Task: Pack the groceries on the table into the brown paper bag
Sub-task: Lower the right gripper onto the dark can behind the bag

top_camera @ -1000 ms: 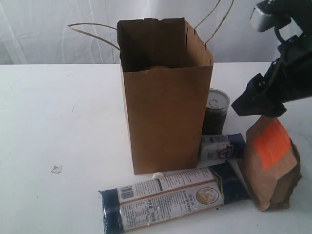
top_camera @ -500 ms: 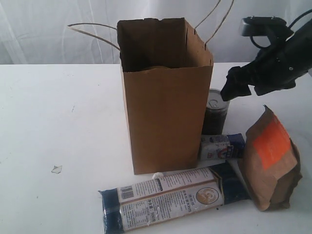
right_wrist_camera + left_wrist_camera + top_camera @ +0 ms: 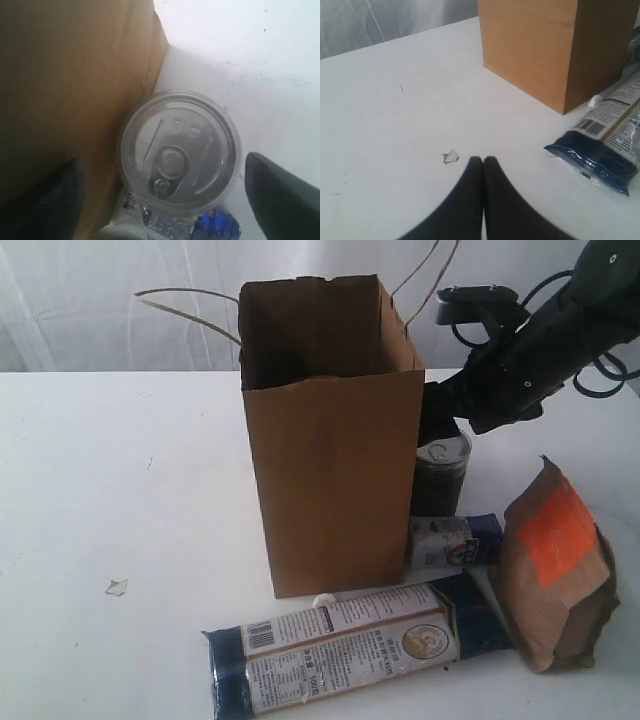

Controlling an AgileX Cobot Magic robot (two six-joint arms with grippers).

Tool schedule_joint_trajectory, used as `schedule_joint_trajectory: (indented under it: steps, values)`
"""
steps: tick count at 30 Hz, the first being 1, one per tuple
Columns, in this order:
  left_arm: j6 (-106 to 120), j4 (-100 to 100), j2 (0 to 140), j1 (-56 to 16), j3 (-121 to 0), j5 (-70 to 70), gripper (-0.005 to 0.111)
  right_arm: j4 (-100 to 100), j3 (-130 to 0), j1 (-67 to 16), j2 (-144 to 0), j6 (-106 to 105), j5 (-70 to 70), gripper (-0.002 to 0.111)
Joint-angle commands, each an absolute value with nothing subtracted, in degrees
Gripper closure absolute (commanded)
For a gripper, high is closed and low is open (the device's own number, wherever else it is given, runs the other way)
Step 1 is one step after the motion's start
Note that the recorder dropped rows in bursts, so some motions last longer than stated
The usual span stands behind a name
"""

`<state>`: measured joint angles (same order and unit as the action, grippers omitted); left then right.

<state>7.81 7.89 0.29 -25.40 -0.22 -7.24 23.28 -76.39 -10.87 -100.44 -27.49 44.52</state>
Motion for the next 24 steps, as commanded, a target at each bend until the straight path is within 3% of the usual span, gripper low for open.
schedule_joint_trajectory:
  steps: [1,24]
  values:
    - [7.65,8.29,0.00,-25.32,0.00,-7.53,0.107,23.38,-76.90,-10.93,-101.45,-28.18,43.55,0.028]
    - [7.65,8.29,0.00,-25.32,0.00,-7.53,0.107,20.95,-76.85,-13.07,-104.65,-31.83,41.48,0.028]
